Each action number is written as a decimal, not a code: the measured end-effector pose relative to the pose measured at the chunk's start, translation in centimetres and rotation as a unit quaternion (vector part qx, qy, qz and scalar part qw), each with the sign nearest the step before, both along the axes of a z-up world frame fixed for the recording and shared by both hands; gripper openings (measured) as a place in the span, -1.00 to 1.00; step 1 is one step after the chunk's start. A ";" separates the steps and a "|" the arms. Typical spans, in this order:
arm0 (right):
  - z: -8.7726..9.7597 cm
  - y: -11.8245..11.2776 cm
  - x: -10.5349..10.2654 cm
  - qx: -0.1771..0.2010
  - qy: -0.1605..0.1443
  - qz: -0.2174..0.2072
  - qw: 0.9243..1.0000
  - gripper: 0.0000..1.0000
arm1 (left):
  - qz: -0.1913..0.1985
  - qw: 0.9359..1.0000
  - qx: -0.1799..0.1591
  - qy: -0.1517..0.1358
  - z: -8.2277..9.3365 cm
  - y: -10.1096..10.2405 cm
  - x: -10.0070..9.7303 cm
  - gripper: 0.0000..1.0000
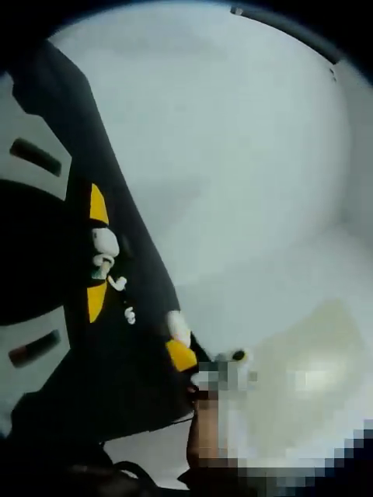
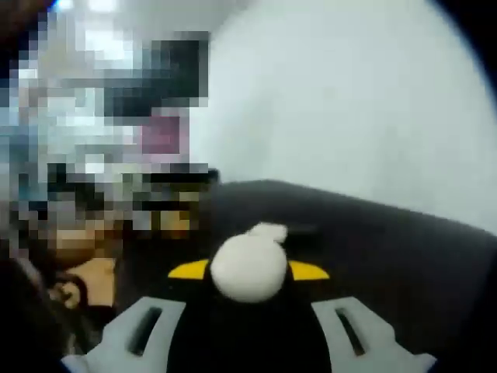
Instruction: Pick up three earphones and place each one into its charging case using tactile feedback, ensure that each earphone is properly inserted and securely positioned inside the case.
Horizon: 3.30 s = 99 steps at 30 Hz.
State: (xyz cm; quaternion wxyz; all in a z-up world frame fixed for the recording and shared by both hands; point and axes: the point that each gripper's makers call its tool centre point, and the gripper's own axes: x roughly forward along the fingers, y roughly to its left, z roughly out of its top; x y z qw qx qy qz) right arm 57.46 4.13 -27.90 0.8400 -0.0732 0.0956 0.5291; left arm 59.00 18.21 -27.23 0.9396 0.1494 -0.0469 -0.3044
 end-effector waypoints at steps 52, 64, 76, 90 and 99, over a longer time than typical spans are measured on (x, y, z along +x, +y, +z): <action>-3.2 -0.5 1.0 0.037 0.218 0.115 0.968 -0.24 | -0.045 0.998 0.034 0.033 -1.8 -1.7 -0.5 -0.40; -2.6 1.1 -2.0 0.005 -0.062 0.194 0.979 -0.38 | -0.131 0.989 0.007 0.062 -1.2 -4.1 -2.6 -0.49; -2.5 1.2 -2.4 -0.040 -0.214 0.199 0.956 -0.38 | -0.225 0.971 0.046 0.063 -0.9 -11.9 -3.4 -0.47; -3.9 1.1 -2.5 -0.034 -0.039 0.208 0.977 -0.47 | -0.297 0.950 0.004 0.091 -1.0 -12.5 -5.0 -0.65; -4.1 2.4 -3.4 -0.047 -0.040 0.226 0.972 -0.55 | -0.307 0.949 -0.002 0.074 -0.6 -12.6 -5.5 -0.68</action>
